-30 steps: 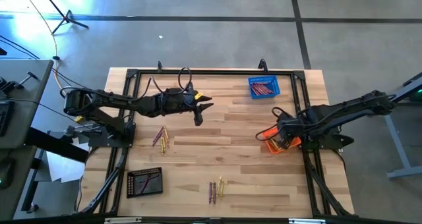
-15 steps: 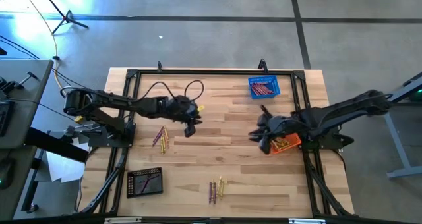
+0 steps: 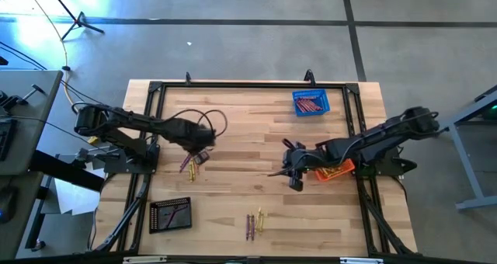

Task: Sort crayons
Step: Put the red crayon into the blue basket

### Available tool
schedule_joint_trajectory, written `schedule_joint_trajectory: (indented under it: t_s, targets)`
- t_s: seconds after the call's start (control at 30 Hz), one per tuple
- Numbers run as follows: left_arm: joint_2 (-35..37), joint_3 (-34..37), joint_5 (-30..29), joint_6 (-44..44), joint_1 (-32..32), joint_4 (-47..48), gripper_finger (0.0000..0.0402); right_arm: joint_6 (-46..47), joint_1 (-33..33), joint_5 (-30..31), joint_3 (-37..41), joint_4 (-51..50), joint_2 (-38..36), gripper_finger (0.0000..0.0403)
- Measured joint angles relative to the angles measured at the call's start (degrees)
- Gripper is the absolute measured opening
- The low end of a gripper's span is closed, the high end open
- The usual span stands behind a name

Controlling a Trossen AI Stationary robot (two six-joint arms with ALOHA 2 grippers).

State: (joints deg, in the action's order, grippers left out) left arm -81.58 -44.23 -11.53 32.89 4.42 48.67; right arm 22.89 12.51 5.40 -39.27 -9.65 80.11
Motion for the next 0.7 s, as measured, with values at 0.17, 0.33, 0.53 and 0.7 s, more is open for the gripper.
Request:
schedule_joint_trajectory:
  t_s: [0.17,0.33,0.53,0.7]
  targets:
    - [0.00,0.02,-2.61,12.40,-2.51,14.45,0.0097,-3.41,-0.63,0.03,0.00,0.50,2.18,0.0101]
    - [0.00,0.02,0.91,19.29,-5.97,15.41,0.0097,-5.47,-0.63,0.59,0.00,0.42,2.15,0.0101]
    - [0.00,0.02,1.95,22.50,-9.45,13.13,0.0097,-6.46,-0.63,1.08,0.00,0.55,2.15,0.0101]
    - [0.00,0.22,-1.04,23.52,-10.62,10.46,0.0097,-5.02,-0.63,3.45,0.02,0.66,2.15,0.0101]
